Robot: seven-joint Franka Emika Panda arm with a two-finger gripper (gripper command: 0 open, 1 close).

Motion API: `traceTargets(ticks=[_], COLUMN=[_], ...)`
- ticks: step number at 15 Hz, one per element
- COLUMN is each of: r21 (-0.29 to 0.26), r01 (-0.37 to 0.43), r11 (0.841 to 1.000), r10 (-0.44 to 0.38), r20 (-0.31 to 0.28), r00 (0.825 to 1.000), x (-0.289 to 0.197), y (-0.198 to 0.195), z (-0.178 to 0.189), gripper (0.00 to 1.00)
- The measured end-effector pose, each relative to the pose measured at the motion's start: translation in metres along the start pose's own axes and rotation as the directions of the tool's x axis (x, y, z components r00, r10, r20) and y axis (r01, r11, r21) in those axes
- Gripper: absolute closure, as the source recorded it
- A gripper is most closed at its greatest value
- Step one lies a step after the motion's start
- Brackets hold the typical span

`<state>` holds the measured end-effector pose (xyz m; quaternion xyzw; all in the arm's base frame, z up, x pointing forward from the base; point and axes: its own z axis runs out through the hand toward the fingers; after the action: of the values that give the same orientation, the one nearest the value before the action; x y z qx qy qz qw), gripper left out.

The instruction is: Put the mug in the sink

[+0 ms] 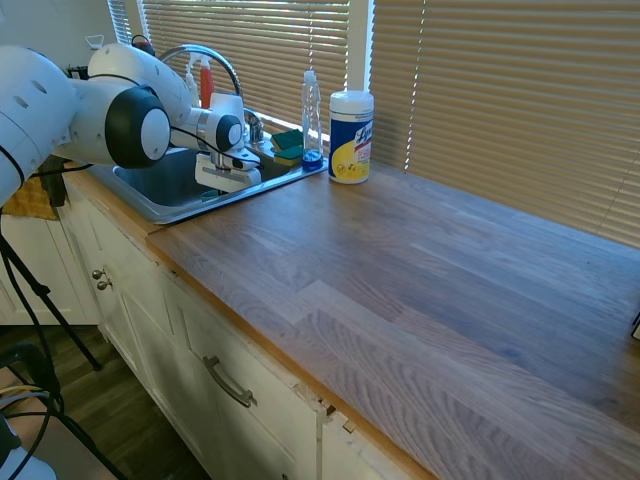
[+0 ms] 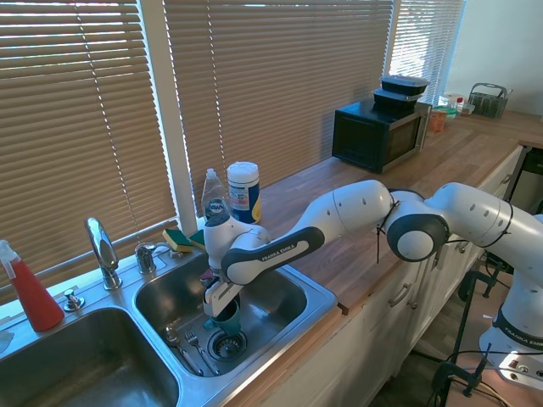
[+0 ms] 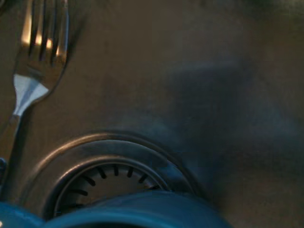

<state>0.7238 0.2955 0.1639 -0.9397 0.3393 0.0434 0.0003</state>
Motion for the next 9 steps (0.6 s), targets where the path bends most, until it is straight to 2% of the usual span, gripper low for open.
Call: traceTargets(ticks=[1, 2, 9], r21=[-0.006, -0.010, -0.013], r01=[0.000, 0.001, 0.002], r11=[1.000, 1.000, 1.000], r10=[0.000, -0.001, -0.002], r20=[0.003, 0.005, -0.002], r00=[1.000, 1.000, 1.000], x=[0.0007, 0.0015, 0.0049], y=[0.0002, 0.0002, -0.0019], z=[0.0028, 0.0041, 0.0031], gripper=[1.00, 0.00, 0.00])
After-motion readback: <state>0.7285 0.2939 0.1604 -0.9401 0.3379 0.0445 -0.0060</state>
